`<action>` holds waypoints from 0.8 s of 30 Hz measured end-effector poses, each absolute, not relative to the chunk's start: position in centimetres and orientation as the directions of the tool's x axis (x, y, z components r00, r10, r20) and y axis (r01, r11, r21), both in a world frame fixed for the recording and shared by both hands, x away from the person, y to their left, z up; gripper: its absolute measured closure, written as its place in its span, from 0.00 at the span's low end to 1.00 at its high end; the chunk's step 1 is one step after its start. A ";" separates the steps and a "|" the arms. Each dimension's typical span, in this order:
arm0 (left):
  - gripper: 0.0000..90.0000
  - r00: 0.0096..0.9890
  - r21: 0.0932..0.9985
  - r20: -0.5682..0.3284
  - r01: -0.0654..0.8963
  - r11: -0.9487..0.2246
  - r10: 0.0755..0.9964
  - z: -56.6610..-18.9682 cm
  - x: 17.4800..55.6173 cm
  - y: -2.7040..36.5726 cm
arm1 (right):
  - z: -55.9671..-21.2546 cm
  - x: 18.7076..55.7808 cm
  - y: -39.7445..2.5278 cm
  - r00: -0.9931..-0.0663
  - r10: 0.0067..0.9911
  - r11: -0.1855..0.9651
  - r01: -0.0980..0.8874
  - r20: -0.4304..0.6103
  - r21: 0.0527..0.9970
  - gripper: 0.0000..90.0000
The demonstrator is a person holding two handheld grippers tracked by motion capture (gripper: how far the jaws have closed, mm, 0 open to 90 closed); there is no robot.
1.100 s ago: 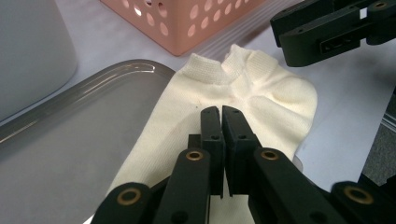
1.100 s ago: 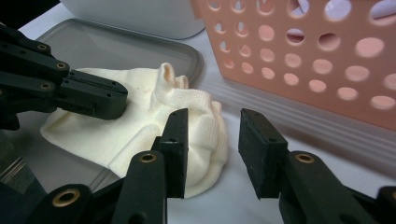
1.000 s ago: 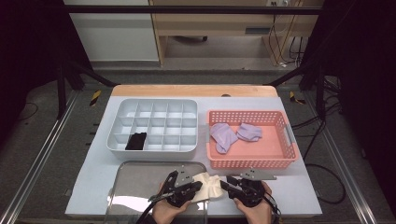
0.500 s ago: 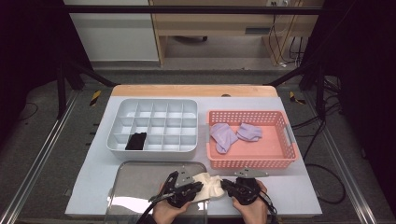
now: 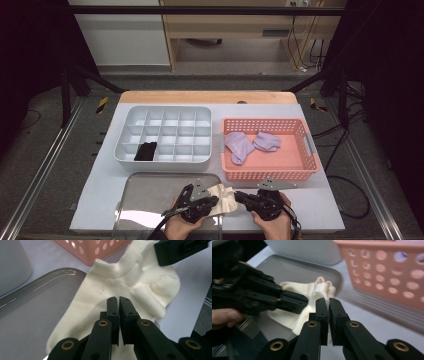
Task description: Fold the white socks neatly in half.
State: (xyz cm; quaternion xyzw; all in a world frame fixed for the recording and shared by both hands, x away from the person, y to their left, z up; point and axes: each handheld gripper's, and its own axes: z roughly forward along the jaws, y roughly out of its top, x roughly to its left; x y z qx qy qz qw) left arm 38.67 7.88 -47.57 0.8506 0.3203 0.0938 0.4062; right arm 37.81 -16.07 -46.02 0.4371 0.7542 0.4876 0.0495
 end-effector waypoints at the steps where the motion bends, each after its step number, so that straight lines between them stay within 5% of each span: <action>1: 0.95 0.778 0.750 -0.100 0.469 -0.466 0.621 -47.5 38.7 7.9 | -45.9 37.7 -16.0 -0.619 0.702 0.143 0.607 0.351 0.782 0.97; 24: 0.98 0.767 0.775 -0.181 0.497 -0.390 0.616 -46.9 38.1 8.5 | -44.8 37.6 -13.6 -0.680 0.645 0.166 0.569 0.348 0.806 0.97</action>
